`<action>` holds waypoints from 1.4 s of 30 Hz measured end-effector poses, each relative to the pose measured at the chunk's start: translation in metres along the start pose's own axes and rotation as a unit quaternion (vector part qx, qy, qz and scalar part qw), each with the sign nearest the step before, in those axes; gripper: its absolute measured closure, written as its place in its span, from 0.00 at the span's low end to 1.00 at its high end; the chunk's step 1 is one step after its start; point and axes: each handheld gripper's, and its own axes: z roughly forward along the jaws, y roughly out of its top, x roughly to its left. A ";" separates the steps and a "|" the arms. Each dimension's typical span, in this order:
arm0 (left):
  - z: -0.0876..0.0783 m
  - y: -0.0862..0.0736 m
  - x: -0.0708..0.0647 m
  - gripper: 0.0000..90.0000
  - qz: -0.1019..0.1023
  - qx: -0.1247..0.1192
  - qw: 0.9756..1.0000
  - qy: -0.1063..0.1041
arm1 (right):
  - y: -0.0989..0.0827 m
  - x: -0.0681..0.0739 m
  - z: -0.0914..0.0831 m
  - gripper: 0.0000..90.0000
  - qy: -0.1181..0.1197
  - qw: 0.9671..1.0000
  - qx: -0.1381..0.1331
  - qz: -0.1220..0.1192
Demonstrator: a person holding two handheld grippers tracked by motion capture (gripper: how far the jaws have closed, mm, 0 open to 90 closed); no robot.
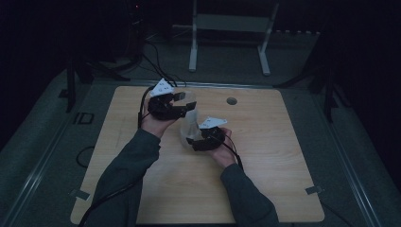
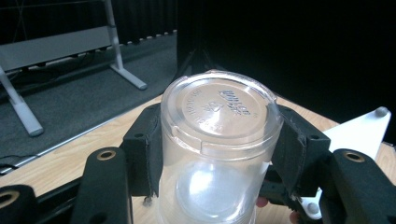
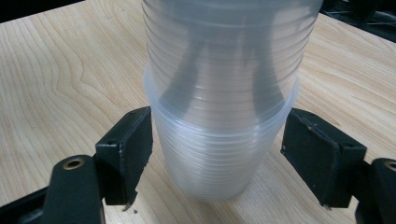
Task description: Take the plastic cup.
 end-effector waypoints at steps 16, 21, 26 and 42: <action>-0.013 0.018 -0.006 0.45 0.015 -0.018 1.000 -0.005 | 0.000 -0.001 0.000 0.27 0.005 1.000 -0.002 0.004; -0.019 0.019 -0.004 0.46 0.010 -0.024 1.000 -0.009 | 0.001 -0.001 -0.001 0.27 0.005 1.000 -0.004 0.003; -0.026 0.019 -0.003 0.46 0.005 -0.032 0.999 -0.015 | 0.002 0.000 -0.004 0.27 0.006 1.000 -0.006 0.001; -0.047 0.016 -0.005 0.46 0.008 -0.044 0.999 -0.021 | -0.001 0.001 -0.015 0.25 0.007 1.000 -0.002 -0.002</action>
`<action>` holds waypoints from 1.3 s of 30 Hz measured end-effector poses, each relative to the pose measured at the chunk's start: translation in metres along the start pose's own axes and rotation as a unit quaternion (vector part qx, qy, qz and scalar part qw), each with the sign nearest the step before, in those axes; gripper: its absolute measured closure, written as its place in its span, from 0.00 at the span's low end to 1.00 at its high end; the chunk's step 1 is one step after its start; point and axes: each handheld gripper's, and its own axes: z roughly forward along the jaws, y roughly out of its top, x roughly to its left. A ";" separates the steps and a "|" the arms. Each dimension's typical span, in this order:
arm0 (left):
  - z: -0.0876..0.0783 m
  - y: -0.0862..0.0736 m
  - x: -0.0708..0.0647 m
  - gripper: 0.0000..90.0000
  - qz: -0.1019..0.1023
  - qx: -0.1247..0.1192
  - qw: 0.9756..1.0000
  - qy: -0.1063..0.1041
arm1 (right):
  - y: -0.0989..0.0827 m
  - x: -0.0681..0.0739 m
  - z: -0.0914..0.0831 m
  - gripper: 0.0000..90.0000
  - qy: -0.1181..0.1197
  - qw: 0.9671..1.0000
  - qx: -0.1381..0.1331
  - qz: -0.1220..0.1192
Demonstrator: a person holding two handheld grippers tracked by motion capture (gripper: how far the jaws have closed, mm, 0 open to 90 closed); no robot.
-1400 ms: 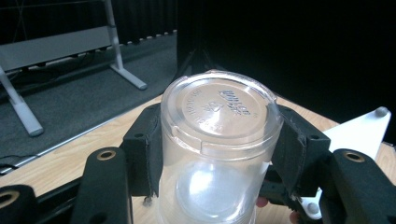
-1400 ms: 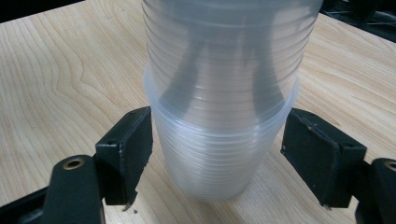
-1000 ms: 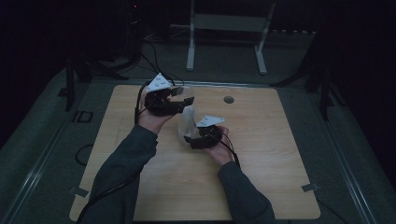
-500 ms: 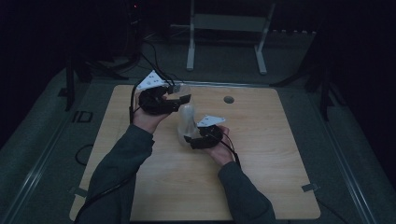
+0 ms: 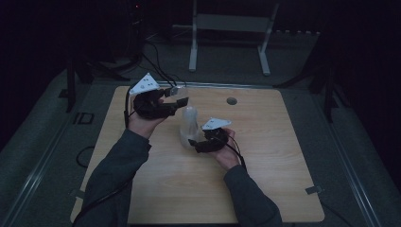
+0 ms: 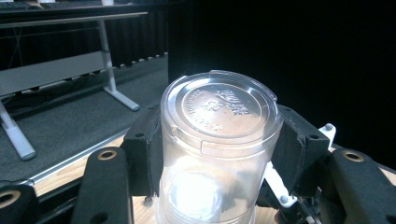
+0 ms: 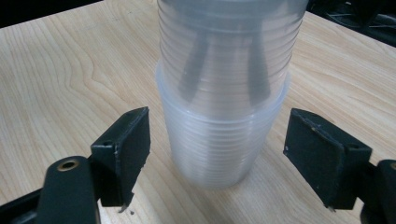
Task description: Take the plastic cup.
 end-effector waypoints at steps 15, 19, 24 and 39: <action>-0.015 -0.015 -0.001 0.46 -0.006 -0.008 1.000 -0.004 | -0.010 -0.003 -0.014 0.28 -0.002 1.000 0.011 0.000; -0.019 -0.020 0.001 0.46 -0.011 -0.011 1.000 -0.002 | -0.012 -0.005 -0.018 0.29 -0.004 1.000 0.013 -0.001; -0.021 -0.026 0.001 0.46 -0.015 -0.011 1.000 -0.001 | -0.013 -0.007 -0.023 0.29 -0.007 1.000 0.015 -0.003; -0.023 -0.039 0.002 0.46 -0.025 -0.008 1.000 -0.005 | -0.018 -0.010 -0.030 0.29 -0.009 0.999 0.043 -0.012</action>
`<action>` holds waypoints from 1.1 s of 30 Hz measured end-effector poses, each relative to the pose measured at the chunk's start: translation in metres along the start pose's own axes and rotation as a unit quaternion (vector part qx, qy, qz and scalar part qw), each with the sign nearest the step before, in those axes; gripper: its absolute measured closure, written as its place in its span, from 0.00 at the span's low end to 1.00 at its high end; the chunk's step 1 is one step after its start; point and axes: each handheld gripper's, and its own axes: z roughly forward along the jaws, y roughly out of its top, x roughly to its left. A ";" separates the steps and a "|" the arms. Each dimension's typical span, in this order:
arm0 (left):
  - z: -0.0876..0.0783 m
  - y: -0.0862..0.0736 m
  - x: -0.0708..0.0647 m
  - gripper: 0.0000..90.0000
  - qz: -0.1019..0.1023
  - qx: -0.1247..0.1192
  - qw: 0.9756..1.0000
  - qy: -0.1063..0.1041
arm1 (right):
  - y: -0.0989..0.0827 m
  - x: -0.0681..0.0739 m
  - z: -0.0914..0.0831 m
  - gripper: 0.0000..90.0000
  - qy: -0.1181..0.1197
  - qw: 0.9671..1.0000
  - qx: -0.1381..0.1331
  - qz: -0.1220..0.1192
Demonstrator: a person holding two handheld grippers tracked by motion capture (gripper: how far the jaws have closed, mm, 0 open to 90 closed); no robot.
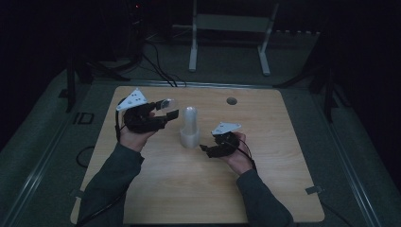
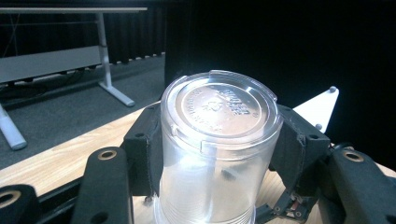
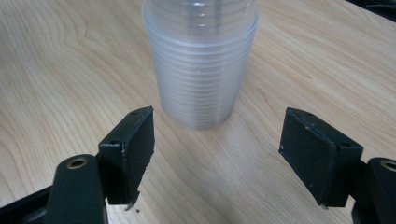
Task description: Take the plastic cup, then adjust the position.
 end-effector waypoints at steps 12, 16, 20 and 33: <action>-0.009 -0.020 0.006 0.46 -0.020 0.000 1.000 0.004 | -0.001 -0.001 -0.012 0.29 -0.010 1.000 0.000 -0.004; -0.011 -0.026 0.006 0.46 -0.025 0.000 1.000 0.004 | -0.001 -0.002 -0.016 0.29 -0.011 1.000 0.003 -0.008; -0.010 -0.032 0.006 0.46 -0.029 0.001 1.000 0.001 | 0.000 -0.001 -0.019 0.33 -0.006 1.000 0.005 -0.014; -0.006 -0.046 0.002 0.46 -0.035 0.001 0.999 -0.014 | 0.007 0.008 -0.027 0.38 0.014 0.999 0.012 -0.041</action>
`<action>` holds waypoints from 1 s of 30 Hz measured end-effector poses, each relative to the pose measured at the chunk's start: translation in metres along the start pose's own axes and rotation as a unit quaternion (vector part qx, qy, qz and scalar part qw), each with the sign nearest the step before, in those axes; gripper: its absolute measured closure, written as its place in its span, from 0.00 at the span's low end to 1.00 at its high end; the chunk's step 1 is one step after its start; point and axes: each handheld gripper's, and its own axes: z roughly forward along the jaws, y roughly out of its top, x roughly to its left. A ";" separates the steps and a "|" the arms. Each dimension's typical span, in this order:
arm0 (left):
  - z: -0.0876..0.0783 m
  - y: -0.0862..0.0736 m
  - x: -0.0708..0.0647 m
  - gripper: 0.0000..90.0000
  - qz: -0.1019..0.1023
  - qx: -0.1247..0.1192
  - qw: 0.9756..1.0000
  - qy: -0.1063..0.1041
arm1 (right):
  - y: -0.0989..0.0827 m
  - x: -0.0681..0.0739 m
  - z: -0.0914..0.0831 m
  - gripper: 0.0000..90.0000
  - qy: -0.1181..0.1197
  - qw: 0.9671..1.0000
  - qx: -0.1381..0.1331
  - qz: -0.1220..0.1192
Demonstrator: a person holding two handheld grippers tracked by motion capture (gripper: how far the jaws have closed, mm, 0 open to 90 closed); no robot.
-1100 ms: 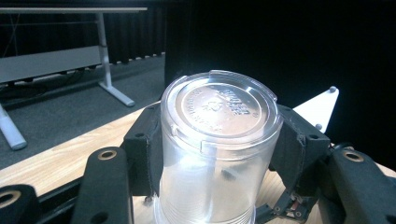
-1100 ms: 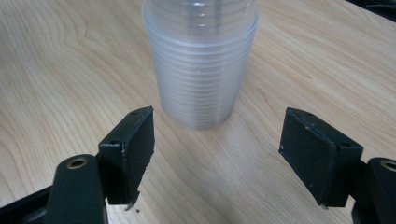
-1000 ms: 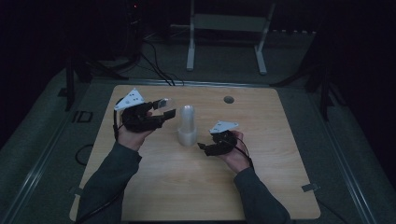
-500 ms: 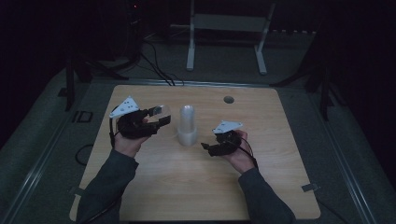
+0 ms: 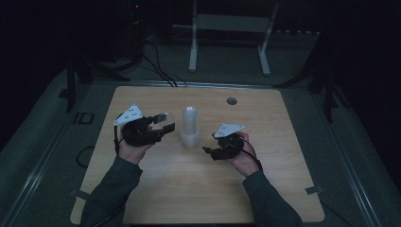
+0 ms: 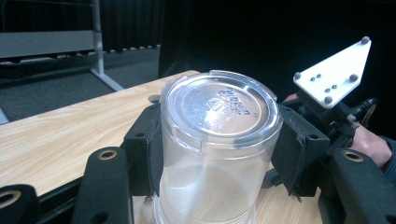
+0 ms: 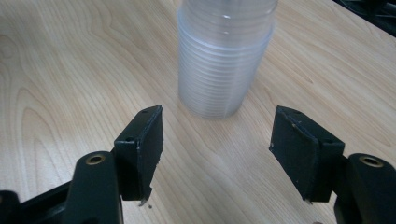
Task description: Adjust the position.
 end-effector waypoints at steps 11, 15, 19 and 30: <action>0.003 -0.016 0.002 0.46 -0.010 0.002 1.000 -0.022 | 0.008 0.006 -0.007 0.36 0.013 1.000 -0.008 -0.017; 0.004 -0.021 0.001 0.46 -0.009 0.003 0.999 -0.034 | 0.013 0.009 -0.009 0.35 0.018 0.999 -0.012 -0.025; 0.005 -0.024 0.001 0.46 -0.009 0.003 0.999 -0.045 | 0.017 0.012 -0.009 0.34 0.023 0.999 -0.014 -0.034; 0.008 -0.029 0.001 0.46 -0.006 0.003 0.997 -0.074 | 0.024 0.016 -0.012 0.33 0.042 0.998 -0.022 -0.042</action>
